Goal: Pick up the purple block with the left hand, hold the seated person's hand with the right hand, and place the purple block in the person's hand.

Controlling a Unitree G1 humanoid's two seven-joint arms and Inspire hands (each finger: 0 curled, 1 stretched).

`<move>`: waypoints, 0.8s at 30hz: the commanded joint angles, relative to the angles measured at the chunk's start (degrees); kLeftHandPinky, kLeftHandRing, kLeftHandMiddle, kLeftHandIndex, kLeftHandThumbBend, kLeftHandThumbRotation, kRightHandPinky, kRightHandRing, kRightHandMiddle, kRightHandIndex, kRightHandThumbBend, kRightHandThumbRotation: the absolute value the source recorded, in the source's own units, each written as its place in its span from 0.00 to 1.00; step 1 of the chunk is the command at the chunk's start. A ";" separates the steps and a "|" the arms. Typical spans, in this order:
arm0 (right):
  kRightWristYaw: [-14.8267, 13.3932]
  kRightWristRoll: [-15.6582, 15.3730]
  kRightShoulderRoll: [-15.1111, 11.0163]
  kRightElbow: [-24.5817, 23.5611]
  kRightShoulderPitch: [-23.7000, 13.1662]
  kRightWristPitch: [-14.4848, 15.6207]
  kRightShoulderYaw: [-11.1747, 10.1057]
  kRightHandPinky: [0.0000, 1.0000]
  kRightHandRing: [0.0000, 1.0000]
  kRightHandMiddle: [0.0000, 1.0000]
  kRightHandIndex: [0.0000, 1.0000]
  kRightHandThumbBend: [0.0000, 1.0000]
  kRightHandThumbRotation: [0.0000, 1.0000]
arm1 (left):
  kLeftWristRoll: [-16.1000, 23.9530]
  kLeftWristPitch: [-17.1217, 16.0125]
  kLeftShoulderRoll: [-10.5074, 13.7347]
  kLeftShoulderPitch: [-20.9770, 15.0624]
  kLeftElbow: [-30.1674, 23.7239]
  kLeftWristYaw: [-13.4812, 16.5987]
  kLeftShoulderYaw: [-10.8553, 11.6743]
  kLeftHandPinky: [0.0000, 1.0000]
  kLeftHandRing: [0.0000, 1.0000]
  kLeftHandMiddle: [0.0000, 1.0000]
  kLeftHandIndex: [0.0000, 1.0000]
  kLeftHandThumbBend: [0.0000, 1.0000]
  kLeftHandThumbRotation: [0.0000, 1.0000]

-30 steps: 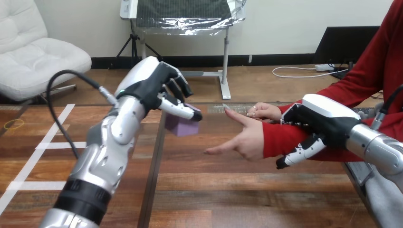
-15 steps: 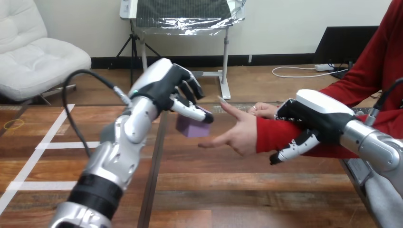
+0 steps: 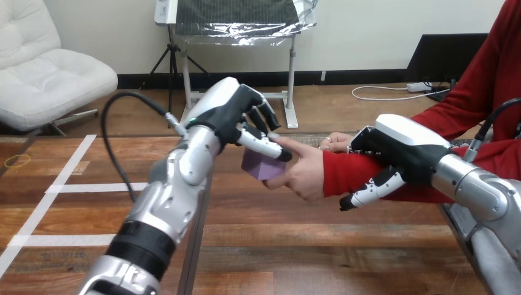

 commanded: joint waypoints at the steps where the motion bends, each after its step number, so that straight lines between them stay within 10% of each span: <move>1: -0.70 0.82 3.24 -4.06 -1.46 -1.14 -0.81 0.28 0.28 0.32 0.33 0.90 0.28 | -0.02 -1.60 -1.59 -5.55 0.91 2.13 -0.58 0.34 0.37 0.43 0.42 0.83 0.00; 24: -0.80 1.01 4.01 -4.59 -1.06 -0.50 -0.81 0.24 0.25 0.29 0.30 0.91 0.26 | -2.07 -5.82 -6.65 -5.91 5.54 4.99 -1.31 0.36 0.40 0.45 0.42 0.82 0.00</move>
